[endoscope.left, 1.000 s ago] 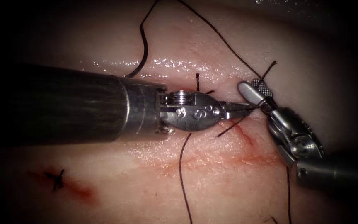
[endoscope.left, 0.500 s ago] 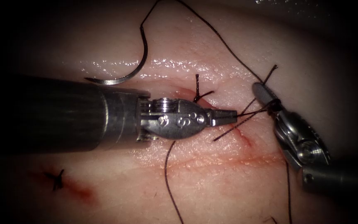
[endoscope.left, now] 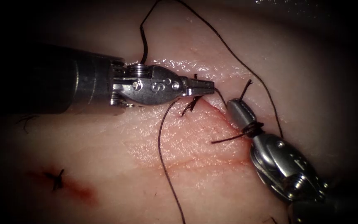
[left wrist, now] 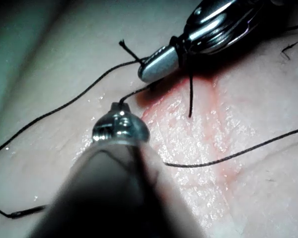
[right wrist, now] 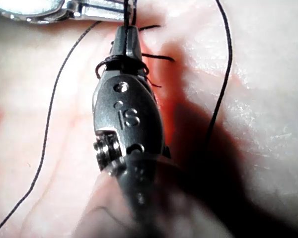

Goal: Wound Closure

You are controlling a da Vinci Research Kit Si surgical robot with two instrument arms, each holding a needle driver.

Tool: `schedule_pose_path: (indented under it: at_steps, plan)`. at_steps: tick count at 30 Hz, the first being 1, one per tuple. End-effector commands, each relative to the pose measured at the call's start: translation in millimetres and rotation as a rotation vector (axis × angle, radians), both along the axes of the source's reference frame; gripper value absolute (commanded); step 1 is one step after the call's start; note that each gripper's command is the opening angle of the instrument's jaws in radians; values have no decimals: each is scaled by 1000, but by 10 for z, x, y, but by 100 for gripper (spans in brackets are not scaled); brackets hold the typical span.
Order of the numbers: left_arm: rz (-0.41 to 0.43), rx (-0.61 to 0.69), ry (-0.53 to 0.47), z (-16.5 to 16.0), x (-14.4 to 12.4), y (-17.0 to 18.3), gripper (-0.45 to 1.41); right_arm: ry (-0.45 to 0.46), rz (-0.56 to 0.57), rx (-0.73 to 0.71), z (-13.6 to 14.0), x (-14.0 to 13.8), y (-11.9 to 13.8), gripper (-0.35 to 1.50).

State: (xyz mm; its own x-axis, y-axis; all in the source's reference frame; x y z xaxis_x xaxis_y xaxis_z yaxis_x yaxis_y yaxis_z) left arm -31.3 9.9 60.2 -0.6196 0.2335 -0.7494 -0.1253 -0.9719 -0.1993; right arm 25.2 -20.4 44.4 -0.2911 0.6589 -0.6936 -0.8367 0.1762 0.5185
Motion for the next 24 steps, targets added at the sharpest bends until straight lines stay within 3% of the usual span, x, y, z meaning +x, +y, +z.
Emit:
schedule_pose_path:
  at_steps: [1,7,15,24]
  plan:
    - [2,0,2,6,-6,0,-45,4,-9,-1,3,14,-6,-35]
    - [8,23,18,3,-10,16,-45,-8,-34,2,11,21,-17,-35]
    - [-39,72,84,-21,-14,87,-45,-30,-80,-7,9,25,-37,-35]
    - [-51,91,108,-26,-2,117,-45,-65,-94,10,18,24,-61,-35]
